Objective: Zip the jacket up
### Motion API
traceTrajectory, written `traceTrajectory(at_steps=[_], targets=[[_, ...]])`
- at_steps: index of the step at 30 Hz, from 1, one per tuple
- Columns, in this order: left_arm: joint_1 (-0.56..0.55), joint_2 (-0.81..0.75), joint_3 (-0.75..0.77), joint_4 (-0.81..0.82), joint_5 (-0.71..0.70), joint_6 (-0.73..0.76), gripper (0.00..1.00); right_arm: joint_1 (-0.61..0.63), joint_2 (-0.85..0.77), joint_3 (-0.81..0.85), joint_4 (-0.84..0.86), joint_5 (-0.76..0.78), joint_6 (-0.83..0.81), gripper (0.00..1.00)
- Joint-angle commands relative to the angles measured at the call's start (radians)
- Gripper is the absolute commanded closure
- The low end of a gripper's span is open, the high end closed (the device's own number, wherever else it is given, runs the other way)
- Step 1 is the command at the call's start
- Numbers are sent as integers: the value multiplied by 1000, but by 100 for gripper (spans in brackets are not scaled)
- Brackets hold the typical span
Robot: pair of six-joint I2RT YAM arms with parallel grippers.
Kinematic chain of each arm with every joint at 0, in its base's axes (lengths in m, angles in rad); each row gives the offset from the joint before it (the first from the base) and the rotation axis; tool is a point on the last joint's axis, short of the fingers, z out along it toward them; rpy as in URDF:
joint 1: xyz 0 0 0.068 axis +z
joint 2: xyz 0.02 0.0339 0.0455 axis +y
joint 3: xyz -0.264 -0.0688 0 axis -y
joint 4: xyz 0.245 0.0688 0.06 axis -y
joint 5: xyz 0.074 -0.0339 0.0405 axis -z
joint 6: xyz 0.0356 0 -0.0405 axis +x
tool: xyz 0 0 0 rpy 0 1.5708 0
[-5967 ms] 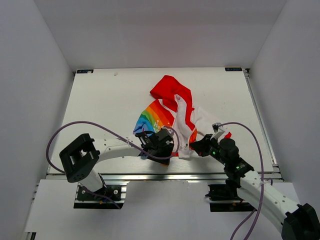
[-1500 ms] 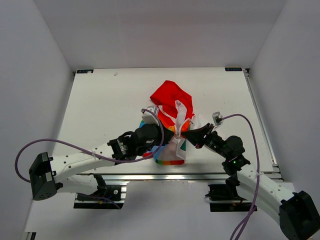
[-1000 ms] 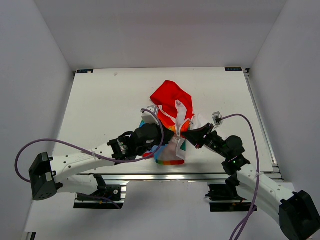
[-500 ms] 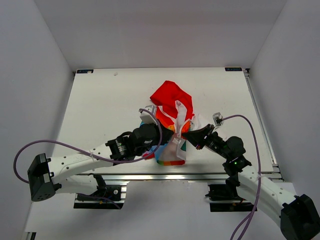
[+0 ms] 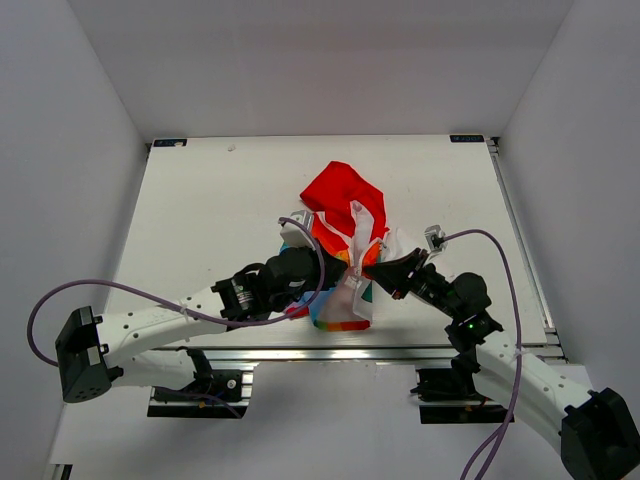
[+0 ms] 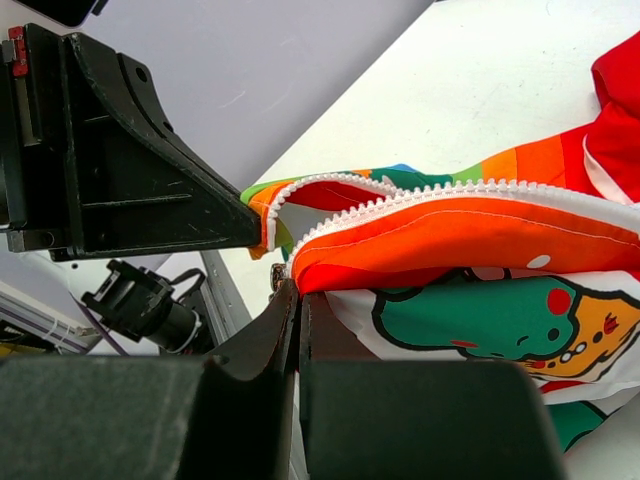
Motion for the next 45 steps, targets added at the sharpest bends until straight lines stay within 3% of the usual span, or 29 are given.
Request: traceTrajectory(at_steps=[1, 45], targets=[[4, -9, -3, 28, 13, 2, 100, 3, 2, 17, 77, -21, 20, 100], [4, -9, -9, 37, 23, 8, 100, 3, 9, 37, 113, 14, 54, 100]])
